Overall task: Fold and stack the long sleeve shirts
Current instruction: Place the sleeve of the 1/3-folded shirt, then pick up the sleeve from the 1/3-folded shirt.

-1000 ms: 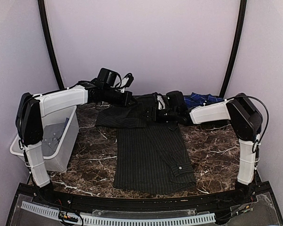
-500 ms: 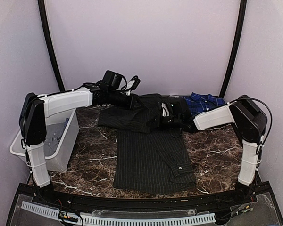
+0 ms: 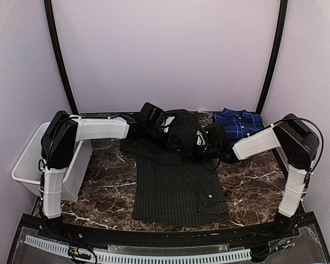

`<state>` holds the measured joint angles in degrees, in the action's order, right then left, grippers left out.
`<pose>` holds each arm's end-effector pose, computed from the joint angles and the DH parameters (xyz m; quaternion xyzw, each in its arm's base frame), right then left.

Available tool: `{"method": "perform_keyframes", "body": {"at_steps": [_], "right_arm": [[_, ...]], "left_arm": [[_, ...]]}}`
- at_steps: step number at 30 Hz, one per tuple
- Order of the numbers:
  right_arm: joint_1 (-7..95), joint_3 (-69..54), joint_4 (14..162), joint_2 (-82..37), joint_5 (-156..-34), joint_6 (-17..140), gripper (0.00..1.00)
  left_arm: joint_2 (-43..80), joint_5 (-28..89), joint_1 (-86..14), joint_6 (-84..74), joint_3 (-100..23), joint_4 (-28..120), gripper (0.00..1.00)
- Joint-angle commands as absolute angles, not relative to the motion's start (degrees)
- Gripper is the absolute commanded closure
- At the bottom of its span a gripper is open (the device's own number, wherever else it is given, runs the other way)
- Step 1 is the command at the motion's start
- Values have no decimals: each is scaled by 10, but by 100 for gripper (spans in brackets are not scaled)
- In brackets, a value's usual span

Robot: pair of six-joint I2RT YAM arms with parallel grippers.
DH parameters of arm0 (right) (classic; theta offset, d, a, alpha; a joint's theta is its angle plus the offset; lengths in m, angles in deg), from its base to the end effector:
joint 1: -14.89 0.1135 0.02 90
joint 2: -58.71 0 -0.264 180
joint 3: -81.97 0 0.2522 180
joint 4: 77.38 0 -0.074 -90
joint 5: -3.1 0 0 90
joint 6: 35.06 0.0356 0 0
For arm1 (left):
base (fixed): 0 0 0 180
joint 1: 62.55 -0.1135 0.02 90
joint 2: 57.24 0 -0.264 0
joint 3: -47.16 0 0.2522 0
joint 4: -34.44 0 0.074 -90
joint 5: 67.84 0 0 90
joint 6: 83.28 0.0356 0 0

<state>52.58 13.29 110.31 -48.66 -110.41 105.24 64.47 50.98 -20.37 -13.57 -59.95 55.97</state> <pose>0.2976 0.2479 0.1529 -0.0061 0.8580 0.4624 0.2237 0.3499 -0.3402 0.2125 0.2746 0.8264 -0.4172 0.2601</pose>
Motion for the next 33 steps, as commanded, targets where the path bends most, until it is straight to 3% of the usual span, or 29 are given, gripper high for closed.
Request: {"method": "perform_keyframes", "body": {"at_steps": [1, 9, 13, 18, 22, 28, 31, 33], "right_arm": [[519, 154, 1175, -505, -1117, 1075, 91], [516, 161, 1241, -534, -1135, 1090, 62], [511, 149, 1242, -550, -1136, 1105, 55], [503, 131, 1217, -561, -1123, 1123, 58], [503, 106, 1193, -576, -1122, 1118, 68], [503, 104, 1164, -559, -1102, 1079, 63], [503, 90, 1156, -566, -1120, 1071, 76], [504, 86, 1154, -567, -1126, 1076, 90]], "left_arm": [[628, 493, -210, -145, -605, 546, 68], [625, 462, -243, -199, -579, 540, 67], [624, 458, -253, -201, -571, 545, 68], [608, 442, -258, -197, -561, 559, 69], [576, 421, -260, -191, -541, 564, 69], [528, 404, -267, -183, -508, 583, 69], [505, 395, -267, -176, -479, 592, 69], [487, 376, -268, -180, -456, 597, 69]]}}
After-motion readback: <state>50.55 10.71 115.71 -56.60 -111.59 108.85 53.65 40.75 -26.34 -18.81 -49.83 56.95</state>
